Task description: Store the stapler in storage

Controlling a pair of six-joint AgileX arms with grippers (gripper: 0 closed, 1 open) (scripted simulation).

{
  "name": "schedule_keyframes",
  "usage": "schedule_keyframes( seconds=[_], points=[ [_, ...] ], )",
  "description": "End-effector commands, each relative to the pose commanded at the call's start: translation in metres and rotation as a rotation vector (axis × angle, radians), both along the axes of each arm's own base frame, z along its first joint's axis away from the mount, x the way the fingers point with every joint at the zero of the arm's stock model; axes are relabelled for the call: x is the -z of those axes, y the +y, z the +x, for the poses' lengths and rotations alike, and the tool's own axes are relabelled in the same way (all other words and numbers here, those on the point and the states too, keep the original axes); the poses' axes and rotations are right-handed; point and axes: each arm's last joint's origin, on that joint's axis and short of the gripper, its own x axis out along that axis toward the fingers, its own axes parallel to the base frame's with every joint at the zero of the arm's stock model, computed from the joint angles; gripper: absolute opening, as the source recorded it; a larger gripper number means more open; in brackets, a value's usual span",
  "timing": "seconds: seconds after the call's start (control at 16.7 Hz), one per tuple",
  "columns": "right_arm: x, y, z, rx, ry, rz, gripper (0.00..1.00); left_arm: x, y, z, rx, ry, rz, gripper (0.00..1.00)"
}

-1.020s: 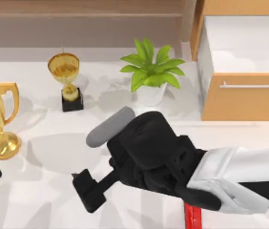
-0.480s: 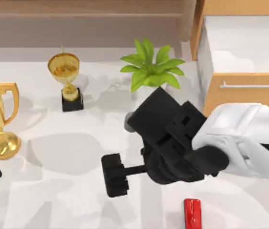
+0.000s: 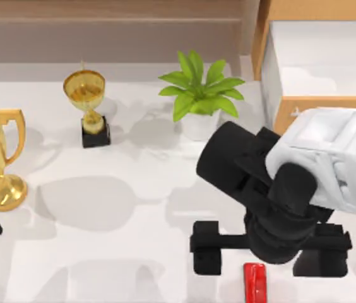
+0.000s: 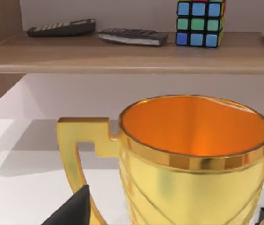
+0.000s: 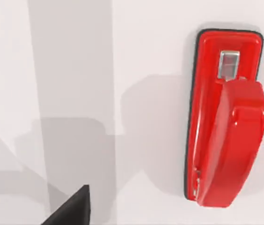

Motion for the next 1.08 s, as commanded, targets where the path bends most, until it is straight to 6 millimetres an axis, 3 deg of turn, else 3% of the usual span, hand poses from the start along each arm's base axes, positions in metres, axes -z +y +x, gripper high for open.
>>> schedule_keyframes(
  seconds=[0.66,1.08],
  points=[
    [0.007,-0.003,-0.002,0.022,0.034,-0.036,1.0,0.0,0.0,0.0,0.0,0.0,0.0,1.0],
    [0.062,-0.002,-0.001,0.022,0.032,-0.035,1.0,0.0,0.0,0.0,0.0,0.0,0.0,1.0]
  ],
)
